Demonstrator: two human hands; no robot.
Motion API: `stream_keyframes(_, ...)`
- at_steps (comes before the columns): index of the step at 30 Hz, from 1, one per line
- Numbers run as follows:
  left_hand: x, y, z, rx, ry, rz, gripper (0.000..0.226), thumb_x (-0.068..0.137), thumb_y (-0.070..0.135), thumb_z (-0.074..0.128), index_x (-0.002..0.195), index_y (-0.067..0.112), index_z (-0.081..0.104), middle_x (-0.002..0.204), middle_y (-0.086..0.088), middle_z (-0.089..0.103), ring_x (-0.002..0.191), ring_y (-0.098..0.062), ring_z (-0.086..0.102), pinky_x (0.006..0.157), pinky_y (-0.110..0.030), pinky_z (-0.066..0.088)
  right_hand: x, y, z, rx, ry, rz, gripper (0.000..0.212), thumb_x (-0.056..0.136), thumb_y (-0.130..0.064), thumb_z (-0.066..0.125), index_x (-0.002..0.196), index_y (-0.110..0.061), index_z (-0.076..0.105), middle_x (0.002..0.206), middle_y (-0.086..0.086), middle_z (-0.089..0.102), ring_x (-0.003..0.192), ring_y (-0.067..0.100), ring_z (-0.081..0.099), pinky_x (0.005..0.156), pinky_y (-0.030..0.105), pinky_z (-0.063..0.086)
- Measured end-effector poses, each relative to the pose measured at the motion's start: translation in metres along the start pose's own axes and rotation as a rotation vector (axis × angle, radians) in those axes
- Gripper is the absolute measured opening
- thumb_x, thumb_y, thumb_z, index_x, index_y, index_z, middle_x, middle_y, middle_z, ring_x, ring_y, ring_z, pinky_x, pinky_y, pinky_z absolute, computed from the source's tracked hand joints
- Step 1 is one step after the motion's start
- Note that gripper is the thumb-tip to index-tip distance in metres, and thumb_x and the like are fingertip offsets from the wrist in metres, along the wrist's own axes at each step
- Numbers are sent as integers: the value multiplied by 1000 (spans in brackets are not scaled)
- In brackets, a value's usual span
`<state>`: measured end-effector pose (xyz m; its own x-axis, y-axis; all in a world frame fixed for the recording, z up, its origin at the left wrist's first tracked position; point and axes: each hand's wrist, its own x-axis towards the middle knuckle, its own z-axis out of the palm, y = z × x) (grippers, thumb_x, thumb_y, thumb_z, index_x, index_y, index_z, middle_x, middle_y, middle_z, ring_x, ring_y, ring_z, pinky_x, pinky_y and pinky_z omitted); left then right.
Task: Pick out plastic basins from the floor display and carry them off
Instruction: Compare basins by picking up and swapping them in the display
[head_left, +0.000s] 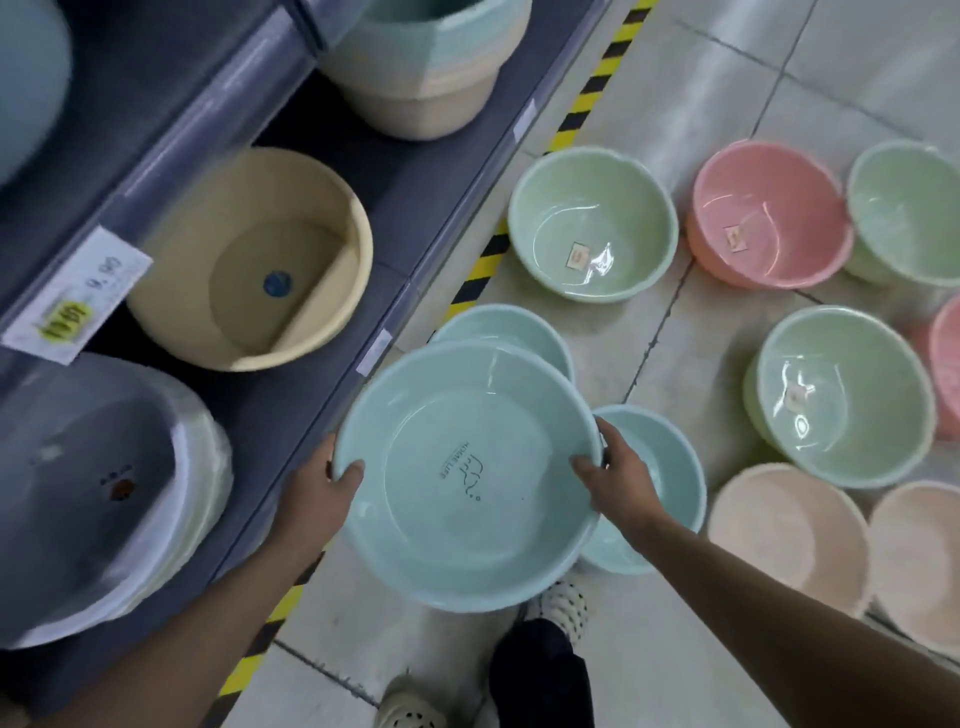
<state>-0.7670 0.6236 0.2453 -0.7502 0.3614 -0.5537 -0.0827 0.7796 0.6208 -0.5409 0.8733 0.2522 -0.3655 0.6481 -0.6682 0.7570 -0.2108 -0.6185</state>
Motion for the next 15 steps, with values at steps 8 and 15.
stream_keyframes(8,80,53,40,154,35,15,13,86,20,66,96,20,57,91,-3,68,88,-32,66,79,-46,55,79,-18,-25,-83,50,10,51,86,-14,61,133,-30,53,89,-3,67,71,20,66,54,25,51)
stream_keyframes(15,149,47,96,213,33,18,18,91,17,61,108,11,61,91,-1,63,82,-27,61,70,-35,49,153,7,-6,-122,178,12,51,79,-13,65,127,-30,61,102,-1,73,91,25,68,82,44,57)
